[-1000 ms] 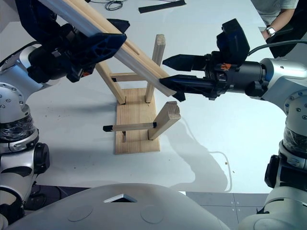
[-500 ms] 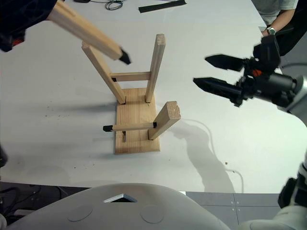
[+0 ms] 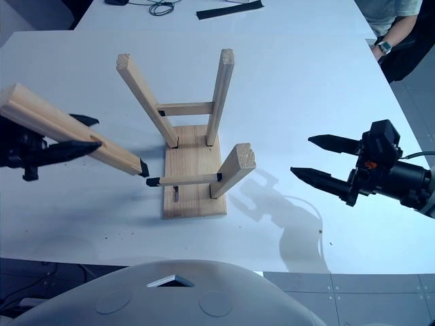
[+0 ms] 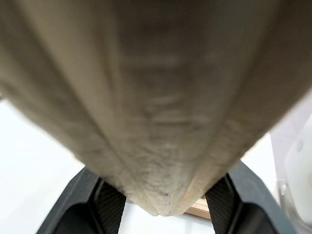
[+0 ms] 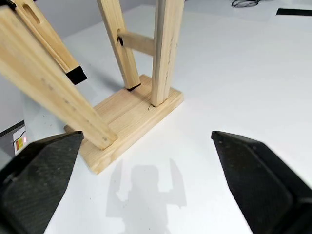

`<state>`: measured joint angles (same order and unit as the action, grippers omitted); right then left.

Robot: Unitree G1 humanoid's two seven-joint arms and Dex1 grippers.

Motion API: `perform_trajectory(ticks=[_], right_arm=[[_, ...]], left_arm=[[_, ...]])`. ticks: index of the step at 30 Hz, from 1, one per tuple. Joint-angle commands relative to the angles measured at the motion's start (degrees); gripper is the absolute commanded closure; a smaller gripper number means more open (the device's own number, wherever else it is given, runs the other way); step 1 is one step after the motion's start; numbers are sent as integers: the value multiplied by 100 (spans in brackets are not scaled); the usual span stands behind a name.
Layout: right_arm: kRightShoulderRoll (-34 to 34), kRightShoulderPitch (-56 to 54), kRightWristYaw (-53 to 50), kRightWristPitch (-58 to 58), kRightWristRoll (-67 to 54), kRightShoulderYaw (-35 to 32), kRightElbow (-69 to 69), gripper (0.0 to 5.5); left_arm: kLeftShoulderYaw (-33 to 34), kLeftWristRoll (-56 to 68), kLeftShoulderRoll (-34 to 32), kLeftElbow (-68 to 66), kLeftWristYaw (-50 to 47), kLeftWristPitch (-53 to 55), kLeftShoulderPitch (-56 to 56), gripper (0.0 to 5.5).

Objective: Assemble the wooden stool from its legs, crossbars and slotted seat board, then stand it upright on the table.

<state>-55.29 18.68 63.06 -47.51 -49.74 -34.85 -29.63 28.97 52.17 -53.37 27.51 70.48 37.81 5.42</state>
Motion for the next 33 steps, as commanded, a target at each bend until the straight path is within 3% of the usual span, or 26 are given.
perform_trajectory(ticks=[1, 11, 16, 22, 33], right_arm=[[-239, 11, 175, 116, 148, 168, -118, 65], [-610, -438, 565, 285, 290, 587, 333, 65], [-942, -1048, 888, 407, 437, 1010, 768, 65], [-1044, -1405, 1088, 522, 562, 1357, 919, 65], [-940, -1134, 1092, 630, 691, 1317, 758, 65]], left_arm=[[-23, 47, 320, 317, -129, -137, 453, 345], [-181, 92, 1103, 997, -830, -486, 1149, 345], [-581, -441, 1377, 1408, -809, -1004, 1847, 345], [-1173, -1533, 1605, 1018, -780, -2173, 1900, 345], [-1507, -1692, 1184, 711, -463, -2713, 1876, 345]])
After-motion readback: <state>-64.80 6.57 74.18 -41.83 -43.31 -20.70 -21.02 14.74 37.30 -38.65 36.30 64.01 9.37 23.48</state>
